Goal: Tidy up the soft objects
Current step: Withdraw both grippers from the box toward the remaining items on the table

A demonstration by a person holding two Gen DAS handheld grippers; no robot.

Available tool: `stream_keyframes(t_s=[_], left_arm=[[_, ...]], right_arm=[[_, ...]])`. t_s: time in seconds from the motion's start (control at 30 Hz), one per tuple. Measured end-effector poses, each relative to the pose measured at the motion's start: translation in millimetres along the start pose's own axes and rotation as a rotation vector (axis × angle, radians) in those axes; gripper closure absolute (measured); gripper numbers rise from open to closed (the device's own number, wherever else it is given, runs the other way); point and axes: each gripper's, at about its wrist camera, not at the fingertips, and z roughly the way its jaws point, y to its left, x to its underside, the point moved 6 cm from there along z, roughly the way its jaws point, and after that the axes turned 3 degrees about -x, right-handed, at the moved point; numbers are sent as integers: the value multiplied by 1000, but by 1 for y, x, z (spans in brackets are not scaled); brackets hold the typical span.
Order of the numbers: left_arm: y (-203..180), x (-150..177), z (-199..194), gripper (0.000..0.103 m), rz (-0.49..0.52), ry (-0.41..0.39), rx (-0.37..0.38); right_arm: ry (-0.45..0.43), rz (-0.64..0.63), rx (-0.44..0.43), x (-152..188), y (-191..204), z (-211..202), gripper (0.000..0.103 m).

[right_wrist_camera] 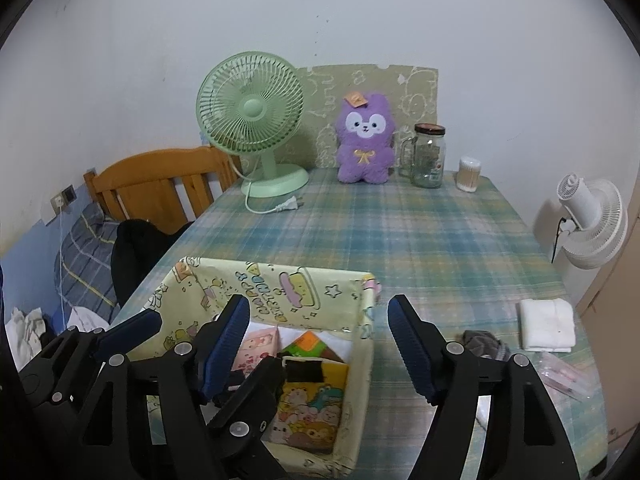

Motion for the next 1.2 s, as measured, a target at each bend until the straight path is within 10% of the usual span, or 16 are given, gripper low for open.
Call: stream_keyframes(t_s=[1.2], left_arm=[[-97, -19, -50, 1, 56, -113, 37]], right_arm=[[-162, 55, 119, -13, -85, -96, 7]])
